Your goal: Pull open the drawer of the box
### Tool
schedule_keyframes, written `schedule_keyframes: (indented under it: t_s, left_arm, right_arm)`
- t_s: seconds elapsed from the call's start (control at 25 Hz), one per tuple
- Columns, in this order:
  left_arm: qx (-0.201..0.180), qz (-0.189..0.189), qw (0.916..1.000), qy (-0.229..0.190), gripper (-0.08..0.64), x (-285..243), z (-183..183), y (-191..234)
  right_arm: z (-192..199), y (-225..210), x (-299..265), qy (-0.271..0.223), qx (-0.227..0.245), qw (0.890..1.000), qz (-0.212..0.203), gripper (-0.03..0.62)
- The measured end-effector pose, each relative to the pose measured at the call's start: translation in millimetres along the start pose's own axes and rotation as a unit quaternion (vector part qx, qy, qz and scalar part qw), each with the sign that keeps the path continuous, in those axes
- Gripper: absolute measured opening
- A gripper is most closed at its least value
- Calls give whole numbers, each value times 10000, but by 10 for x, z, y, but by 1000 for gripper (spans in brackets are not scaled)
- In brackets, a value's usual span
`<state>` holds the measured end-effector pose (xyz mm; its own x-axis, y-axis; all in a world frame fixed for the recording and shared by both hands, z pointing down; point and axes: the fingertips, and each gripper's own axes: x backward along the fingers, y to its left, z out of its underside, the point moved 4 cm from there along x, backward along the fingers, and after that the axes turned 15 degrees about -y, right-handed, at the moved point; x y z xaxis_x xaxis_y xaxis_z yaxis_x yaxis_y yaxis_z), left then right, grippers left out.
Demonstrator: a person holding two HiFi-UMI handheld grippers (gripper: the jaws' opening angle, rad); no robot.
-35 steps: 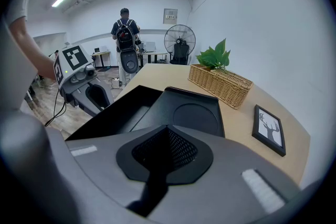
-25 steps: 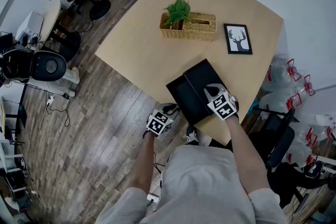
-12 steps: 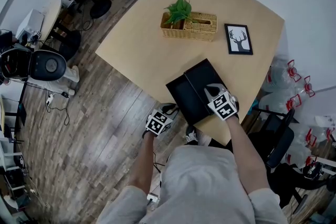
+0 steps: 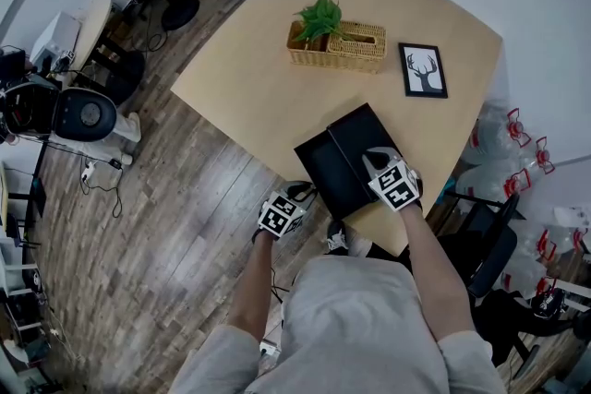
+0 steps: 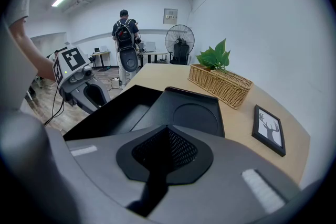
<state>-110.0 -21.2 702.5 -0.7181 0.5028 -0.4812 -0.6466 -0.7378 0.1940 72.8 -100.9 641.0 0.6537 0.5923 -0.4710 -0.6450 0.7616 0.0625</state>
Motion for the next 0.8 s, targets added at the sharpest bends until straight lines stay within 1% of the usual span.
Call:
schedule_keyframes:
  t_s: [0.36, 0.6, 0.68, 0.72, 0.8]
  left_arm:
    - [86, 29, 9999, -54, 138, 62, 22, -4]
    - [120, -69, 9999, -38, 138, 205, 92, 9]
    - [141, -113, 9998, -60, 138, 247, 103, 3]
    - [148, -144, 9998, -77, 138, 266, 97, -4]
    - [152, -256, 9995, -93, 138, 305, 63, -11]
  right_arm:
    - [1, 12, 13, -1, 3, 10000, 13, 2]
    - [1, 18, -12, 39, -36, 9999, 149, 2]
    - [-37, 0, 3, 50, -206, 9994, 290, 2]
    - [-86, -8, 37, -8, -298, 9987, 425, 2]
    - [-174, 21, 127, -283, -396, 9964, 692, 2]
